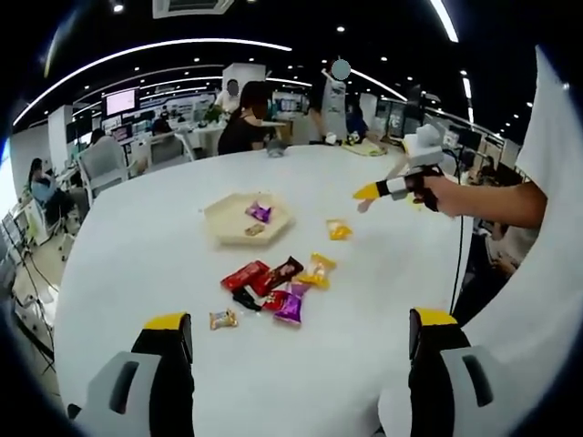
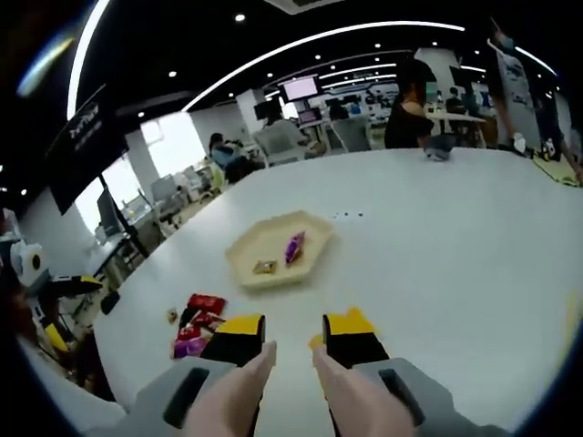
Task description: Place the target food into the container with the food tongs after gripping and lifting it, then release it inside without dropping or visibly crushing the food.
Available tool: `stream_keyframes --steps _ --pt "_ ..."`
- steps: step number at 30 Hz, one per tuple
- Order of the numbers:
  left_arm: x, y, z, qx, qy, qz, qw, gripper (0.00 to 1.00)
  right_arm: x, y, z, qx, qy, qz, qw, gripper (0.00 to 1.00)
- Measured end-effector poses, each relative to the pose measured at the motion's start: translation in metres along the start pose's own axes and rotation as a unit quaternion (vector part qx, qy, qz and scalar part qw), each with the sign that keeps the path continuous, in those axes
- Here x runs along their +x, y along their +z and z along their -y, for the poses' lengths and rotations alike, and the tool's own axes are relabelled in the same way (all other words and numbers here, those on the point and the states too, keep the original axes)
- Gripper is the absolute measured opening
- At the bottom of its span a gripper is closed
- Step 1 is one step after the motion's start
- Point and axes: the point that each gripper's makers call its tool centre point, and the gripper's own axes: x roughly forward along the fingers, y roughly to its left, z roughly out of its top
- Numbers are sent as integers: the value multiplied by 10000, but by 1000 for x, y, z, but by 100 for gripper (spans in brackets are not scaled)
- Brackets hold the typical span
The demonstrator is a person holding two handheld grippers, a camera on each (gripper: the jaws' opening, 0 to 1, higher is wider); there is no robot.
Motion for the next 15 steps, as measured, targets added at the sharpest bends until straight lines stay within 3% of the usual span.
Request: stream_keyframes --steps 4,6,9,10,15 --pt "-3 0 1 -3 11 -49 10000 99 0 -6 -1 -199 -122 -47 9997 25" --pt "-3 1 1 15 17 13 10000 99 1 -8 0 -503 -168 3 9986 25" --pt "-1 -4 0 -56 52 -34 10000 99 1 -14 -8 -607 13 -87 9981 26" --pt "0 -6 2 -89 16 -39 10000 99 0 -14 -8 -939 2 -60 9956 26" --pt "1 -7 2 -40 12 -77 10000 99 2 -11 -22 -1407 303 60 9896 27"
